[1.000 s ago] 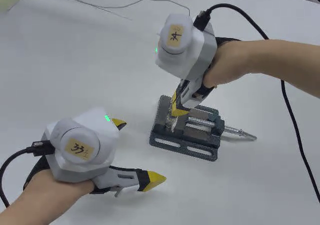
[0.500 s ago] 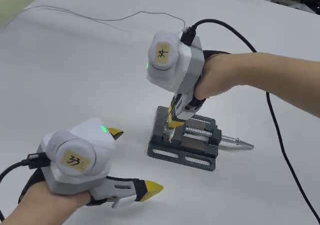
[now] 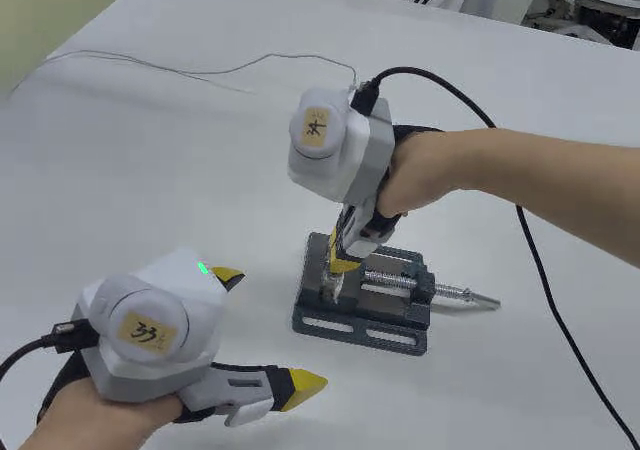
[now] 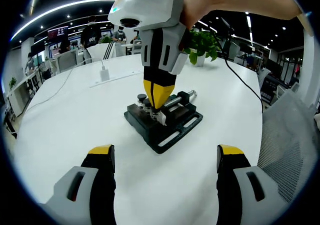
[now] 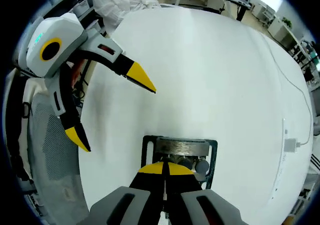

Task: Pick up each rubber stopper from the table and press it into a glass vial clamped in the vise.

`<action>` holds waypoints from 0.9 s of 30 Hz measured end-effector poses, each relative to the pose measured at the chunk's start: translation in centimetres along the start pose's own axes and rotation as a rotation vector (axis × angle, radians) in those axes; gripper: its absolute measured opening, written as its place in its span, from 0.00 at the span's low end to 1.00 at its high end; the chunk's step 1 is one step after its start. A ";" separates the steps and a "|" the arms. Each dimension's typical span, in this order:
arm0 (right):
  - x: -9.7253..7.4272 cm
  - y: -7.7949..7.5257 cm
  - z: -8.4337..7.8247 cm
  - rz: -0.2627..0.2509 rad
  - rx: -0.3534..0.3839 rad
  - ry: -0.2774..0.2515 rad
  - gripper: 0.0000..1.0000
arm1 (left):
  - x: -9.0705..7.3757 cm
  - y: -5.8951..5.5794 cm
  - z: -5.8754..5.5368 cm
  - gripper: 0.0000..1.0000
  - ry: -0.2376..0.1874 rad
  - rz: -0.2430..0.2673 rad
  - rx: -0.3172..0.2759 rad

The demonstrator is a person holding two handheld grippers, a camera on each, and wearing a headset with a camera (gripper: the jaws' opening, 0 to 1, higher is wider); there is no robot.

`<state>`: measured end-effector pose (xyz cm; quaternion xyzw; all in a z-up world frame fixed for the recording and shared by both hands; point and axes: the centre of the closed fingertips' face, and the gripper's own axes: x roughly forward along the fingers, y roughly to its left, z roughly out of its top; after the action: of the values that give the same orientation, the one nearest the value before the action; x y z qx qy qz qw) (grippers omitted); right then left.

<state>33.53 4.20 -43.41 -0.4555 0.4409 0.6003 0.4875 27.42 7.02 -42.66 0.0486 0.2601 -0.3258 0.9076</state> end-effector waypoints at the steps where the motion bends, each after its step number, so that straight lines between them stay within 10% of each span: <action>1: -0.1 -0.1 -0.2 -0.004 -0.021 -0.002 0.00 | -0.1 0.0 0.0 0.82 0.001 0.001 0.003; 27: -0.2 0.1 -0.1 -0.086 0.022 -0.161 0.00 | -0.9 0.6 1.5 0.82 -0.022 0.033 0.027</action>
<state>33.47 4.00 -43.20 -0.4188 0.3869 0.6087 0.5518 27.91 7.60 -40.94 0.0617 0.2448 -0.3147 0.9150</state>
